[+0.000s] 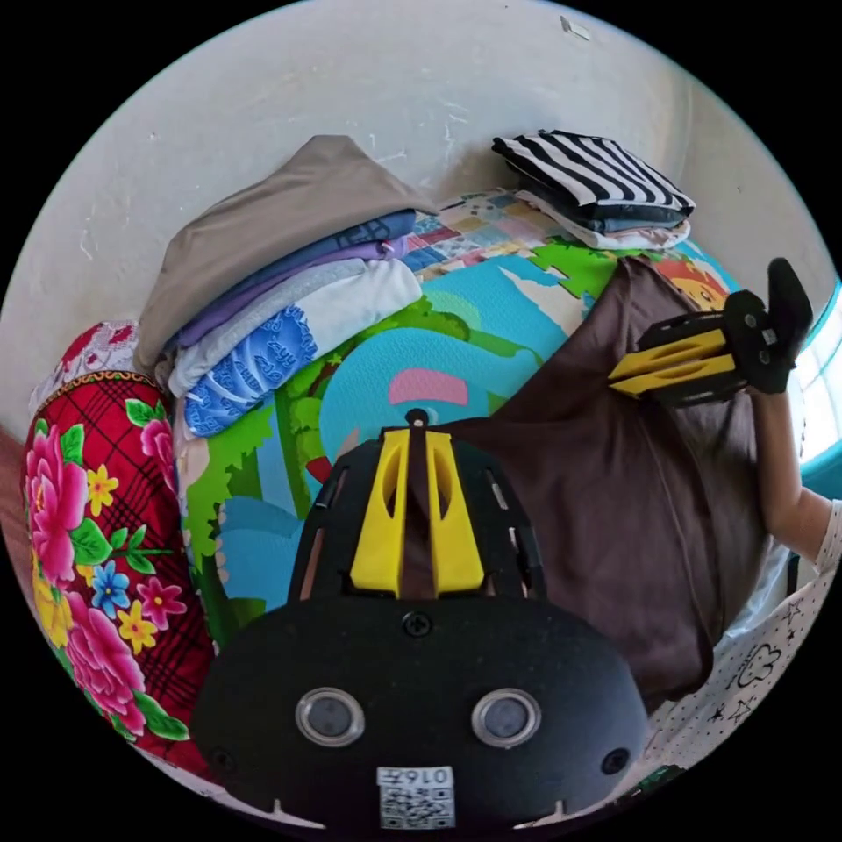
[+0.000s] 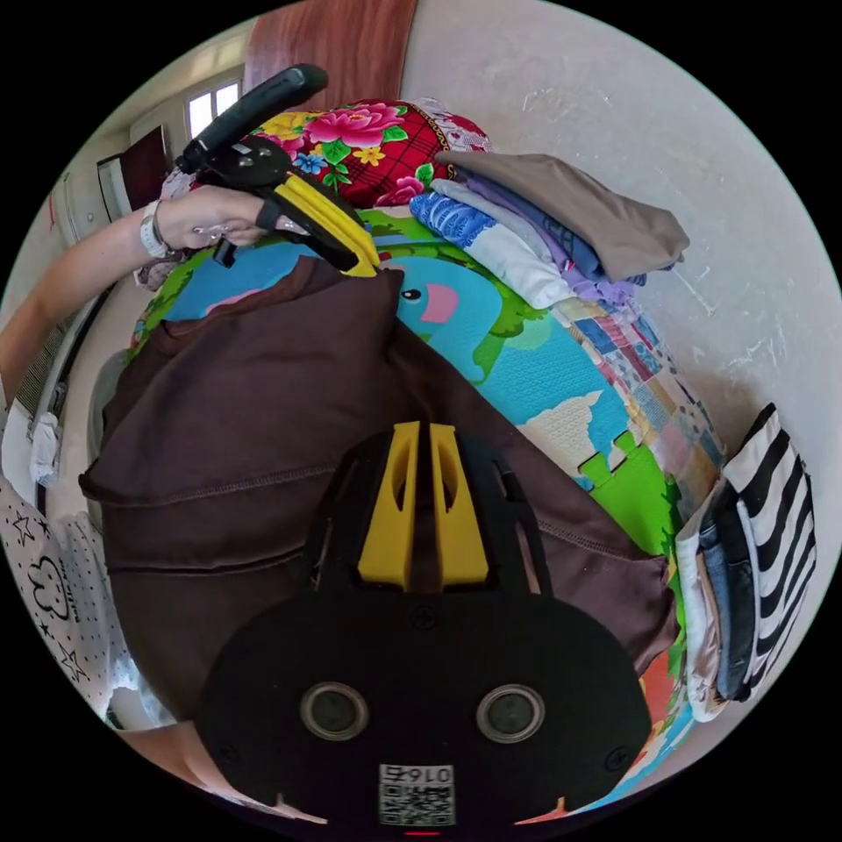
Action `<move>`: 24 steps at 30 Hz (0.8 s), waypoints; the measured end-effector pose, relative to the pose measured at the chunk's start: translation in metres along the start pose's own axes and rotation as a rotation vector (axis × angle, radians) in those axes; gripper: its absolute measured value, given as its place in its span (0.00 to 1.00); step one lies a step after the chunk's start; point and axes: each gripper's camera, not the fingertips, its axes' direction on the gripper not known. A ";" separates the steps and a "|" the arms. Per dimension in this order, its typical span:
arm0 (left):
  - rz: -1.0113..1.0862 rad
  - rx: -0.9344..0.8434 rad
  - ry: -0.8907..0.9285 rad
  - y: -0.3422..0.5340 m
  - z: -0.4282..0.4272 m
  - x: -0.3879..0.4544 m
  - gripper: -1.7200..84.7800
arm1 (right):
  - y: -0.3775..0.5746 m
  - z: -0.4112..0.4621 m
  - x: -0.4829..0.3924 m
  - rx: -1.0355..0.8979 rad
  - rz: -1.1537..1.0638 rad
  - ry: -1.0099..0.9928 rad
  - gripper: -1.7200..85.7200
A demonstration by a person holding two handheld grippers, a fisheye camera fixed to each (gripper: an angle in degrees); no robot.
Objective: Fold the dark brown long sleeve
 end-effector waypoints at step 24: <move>-0.005 0.081 0.126 0.012 0.051 -0.103 0.02 | -0.037 -0.038 -0.086 0.044 0.205 0.525 0.03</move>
